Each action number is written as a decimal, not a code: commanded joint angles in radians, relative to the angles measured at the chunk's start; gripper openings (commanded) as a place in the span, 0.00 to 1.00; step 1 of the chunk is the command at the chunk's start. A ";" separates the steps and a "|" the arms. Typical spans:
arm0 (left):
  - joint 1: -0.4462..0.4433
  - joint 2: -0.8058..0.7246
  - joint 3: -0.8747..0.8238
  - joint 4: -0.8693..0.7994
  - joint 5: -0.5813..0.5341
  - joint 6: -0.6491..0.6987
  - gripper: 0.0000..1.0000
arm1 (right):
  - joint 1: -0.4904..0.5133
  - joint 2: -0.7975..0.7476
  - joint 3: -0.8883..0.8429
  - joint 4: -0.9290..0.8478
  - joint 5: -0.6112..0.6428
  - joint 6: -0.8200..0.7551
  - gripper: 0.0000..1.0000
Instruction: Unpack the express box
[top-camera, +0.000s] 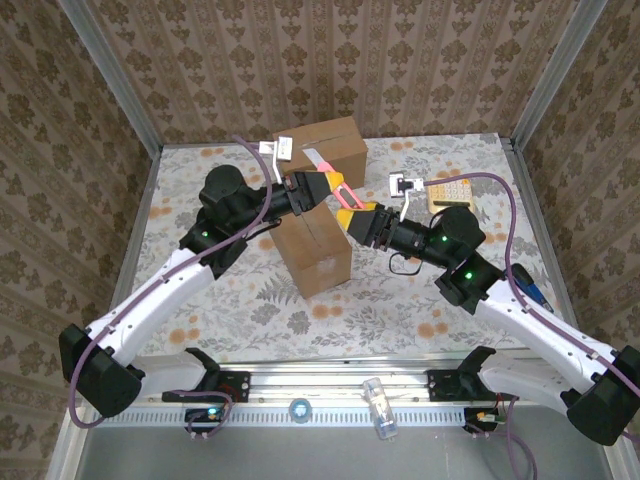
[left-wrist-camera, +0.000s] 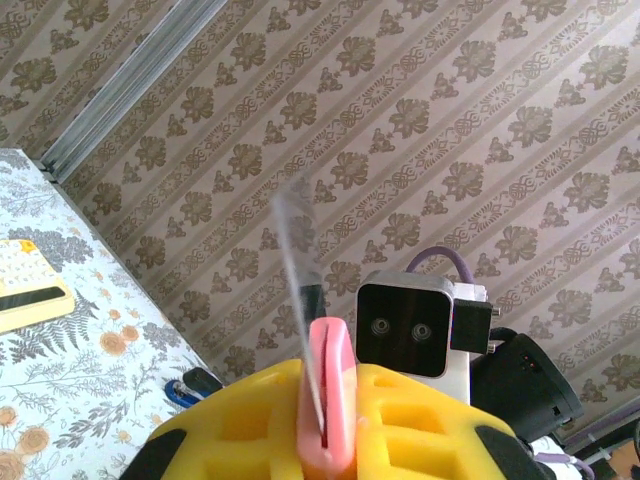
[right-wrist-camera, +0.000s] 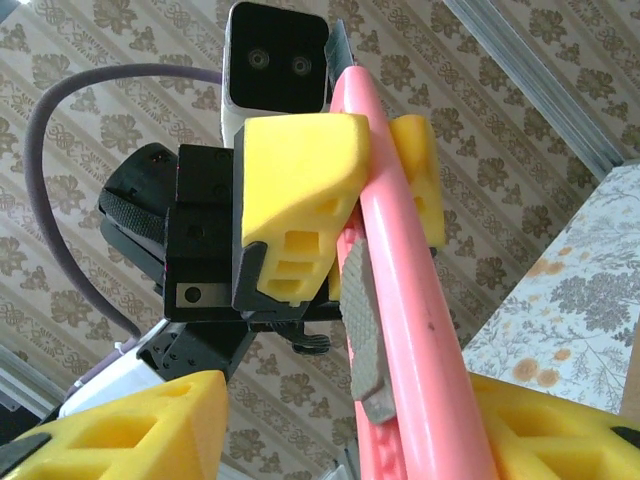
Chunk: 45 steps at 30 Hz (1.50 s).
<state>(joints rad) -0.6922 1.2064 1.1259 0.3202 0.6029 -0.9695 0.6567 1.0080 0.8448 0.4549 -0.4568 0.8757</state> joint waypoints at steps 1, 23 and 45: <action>0.008 -0.025 -0.023 0.057 -0.002 -0.007 0.00 | 0.001 -0.018 -0.005 0.102 -0.006 0.015 0.54; 0.007 -0.055 -0.101 0.142 -0.048 -0.023 0.00 | 0.000 -0.026 0.007 0.158 0.030 0.045 0.35; 0.007 -0.055 -0.123 0.164 -0.057 -0.032 0.00 | 0.000 -0.017 0.011 0.160 0.051 0.062 0.17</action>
<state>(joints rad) -0.6930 1.1542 1.0252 0.4953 0.5877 -1.0355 0.6540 1.0016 0.8341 0.5243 -0.4091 0.9260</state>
